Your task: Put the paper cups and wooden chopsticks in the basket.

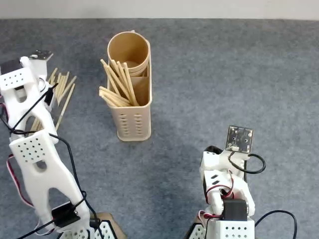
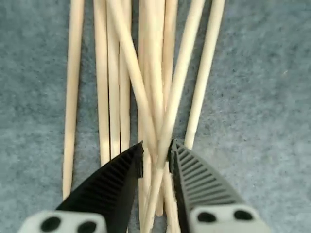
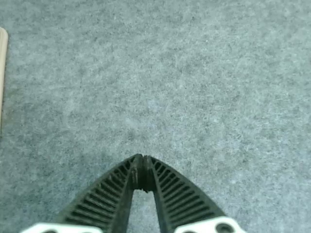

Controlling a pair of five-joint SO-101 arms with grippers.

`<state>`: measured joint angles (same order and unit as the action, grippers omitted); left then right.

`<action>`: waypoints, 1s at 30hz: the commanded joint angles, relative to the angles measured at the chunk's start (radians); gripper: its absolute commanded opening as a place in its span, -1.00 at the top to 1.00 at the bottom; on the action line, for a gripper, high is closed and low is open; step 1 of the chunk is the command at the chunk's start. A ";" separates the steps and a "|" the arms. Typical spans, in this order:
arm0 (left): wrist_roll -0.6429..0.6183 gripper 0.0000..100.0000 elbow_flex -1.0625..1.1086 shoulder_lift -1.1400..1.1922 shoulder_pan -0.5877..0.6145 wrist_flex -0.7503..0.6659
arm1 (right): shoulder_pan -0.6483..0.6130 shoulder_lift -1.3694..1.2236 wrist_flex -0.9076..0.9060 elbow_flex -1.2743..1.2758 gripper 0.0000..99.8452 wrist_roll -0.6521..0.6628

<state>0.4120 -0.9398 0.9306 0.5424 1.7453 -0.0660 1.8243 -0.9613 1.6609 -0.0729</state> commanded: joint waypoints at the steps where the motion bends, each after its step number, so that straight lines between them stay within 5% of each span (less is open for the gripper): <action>1: 0.000 0.74 -0.027 -0.067 -0.013 0.012 | 0.010 0.001 0.002 0.162 0.99 0.009; 30: -0.043 0.74 0.028 -0.061 -0.133 0.006 | 0.010 0.001 0.002 0.162 0.99 0.009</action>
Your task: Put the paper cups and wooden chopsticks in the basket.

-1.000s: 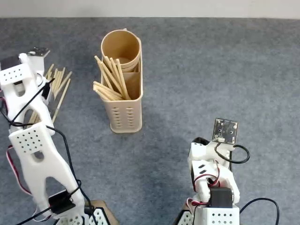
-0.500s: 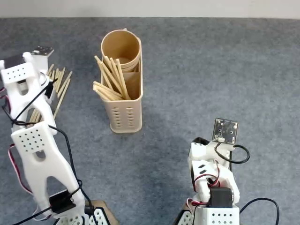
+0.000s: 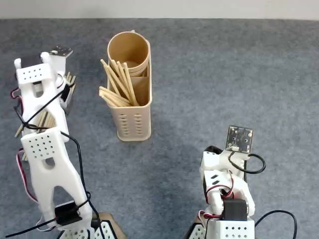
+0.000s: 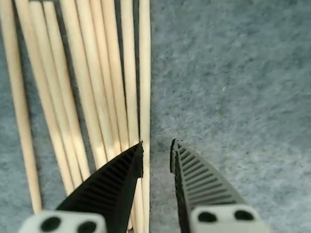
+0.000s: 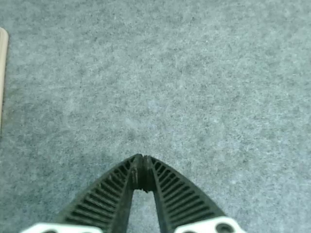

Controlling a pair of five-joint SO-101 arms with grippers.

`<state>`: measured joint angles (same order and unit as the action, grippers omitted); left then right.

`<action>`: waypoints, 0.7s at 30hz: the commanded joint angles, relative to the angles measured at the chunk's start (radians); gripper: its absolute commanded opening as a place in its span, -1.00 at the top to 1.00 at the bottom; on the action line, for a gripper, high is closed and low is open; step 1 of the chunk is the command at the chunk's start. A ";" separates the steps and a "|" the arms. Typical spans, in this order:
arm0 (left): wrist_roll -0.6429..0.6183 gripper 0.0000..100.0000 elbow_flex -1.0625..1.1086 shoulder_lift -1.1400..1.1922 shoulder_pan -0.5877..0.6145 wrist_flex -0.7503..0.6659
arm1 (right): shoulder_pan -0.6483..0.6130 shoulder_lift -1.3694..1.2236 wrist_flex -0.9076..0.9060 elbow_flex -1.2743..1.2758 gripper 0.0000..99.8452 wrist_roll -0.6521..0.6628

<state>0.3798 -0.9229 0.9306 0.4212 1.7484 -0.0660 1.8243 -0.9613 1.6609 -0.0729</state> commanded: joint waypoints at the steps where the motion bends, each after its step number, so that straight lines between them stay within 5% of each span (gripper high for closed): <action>1: -0.009 0.74 0.022 -0.059 -0.012 -0.003 | 0.010 0.001 0.002 0.162 0.99 0.009; 10: -0.008 0.74 0.030 0.062 0.022 -0.087 | 0.010 0.001 0.002 0.162 0.99 0.009; 21: -0.006 0.74 -0.160 -0.005 0.044 0.026 | 0.010 0.001 0.002 0.162 0.99 0.009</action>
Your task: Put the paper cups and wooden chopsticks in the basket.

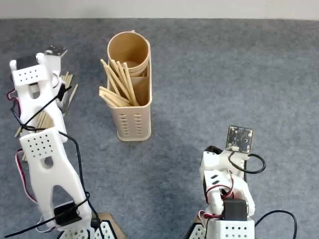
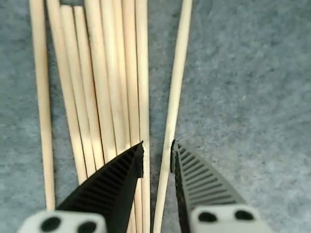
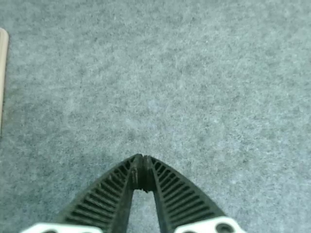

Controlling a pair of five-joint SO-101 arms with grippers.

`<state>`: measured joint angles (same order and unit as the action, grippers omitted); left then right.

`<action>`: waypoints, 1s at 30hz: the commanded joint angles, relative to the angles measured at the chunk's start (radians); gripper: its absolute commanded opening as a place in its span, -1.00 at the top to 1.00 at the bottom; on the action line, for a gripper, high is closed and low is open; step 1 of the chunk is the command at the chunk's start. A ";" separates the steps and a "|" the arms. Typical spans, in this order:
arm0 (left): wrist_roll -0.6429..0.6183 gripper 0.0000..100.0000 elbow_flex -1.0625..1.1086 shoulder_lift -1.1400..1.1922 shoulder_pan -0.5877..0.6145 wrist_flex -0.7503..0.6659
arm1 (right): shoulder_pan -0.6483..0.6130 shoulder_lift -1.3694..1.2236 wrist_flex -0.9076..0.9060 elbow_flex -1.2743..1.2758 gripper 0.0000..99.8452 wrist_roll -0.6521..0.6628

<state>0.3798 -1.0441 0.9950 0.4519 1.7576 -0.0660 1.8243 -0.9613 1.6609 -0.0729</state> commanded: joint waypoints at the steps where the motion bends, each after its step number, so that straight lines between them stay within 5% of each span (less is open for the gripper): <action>1: -0.006 0.74 -0.039 -0.074 0.013 0.017 | 0.010 0.001 0.002 0.162 0.99 0.009; 18: -0.005 0.74 0.015 0.093 0.041 -0.071 | 0.010 0.001 0.002 0.162 0.99 0.009; 30: -0.005 0.74 -0.107 0.048 0.039 -0.009 | 0.010 0.001 0.002 0.162 0.99 0.009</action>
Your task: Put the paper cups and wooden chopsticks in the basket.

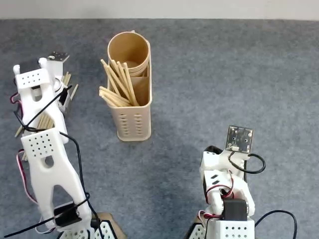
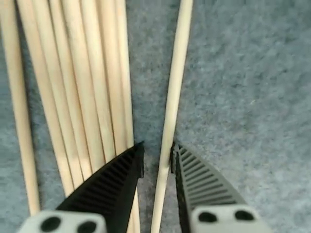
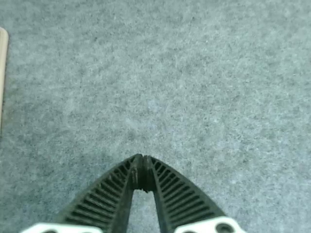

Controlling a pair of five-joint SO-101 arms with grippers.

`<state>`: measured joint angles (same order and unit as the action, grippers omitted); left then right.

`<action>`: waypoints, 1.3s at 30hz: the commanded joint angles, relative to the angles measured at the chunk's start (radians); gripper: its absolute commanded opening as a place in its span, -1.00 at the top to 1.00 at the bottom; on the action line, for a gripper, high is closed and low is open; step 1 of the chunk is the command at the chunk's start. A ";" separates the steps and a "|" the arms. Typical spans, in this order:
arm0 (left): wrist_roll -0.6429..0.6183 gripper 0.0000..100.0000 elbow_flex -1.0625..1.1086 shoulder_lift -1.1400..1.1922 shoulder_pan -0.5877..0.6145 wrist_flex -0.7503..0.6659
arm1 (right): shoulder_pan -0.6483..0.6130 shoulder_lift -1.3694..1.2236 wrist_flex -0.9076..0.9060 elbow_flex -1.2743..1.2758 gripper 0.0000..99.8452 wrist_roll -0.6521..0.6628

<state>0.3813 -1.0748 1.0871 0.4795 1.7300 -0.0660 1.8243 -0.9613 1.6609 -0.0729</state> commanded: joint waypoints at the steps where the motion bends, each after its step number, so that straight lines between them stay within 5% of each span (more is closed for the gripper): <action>1: -0.006 0.74 -0.099 -0.056 0.013 0.028 | 0.010 0.001 0.002 0.162 0.99 0.009; 33: -0.006 0.75 -0.113 -0.056 0.022 0.031 | 0.010 0.001 0.002 0.162 0.99 0.009; 39: -0.006 0.96 -0.117 -0.002 0.022 0.031 | 0.010 0.001 0.002 0.162 0.99 0.009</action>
<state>0.3798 -1.1822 1.1009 0.4994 1.7530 -0.0660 1.8243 -0.9613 1.6609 -0.0729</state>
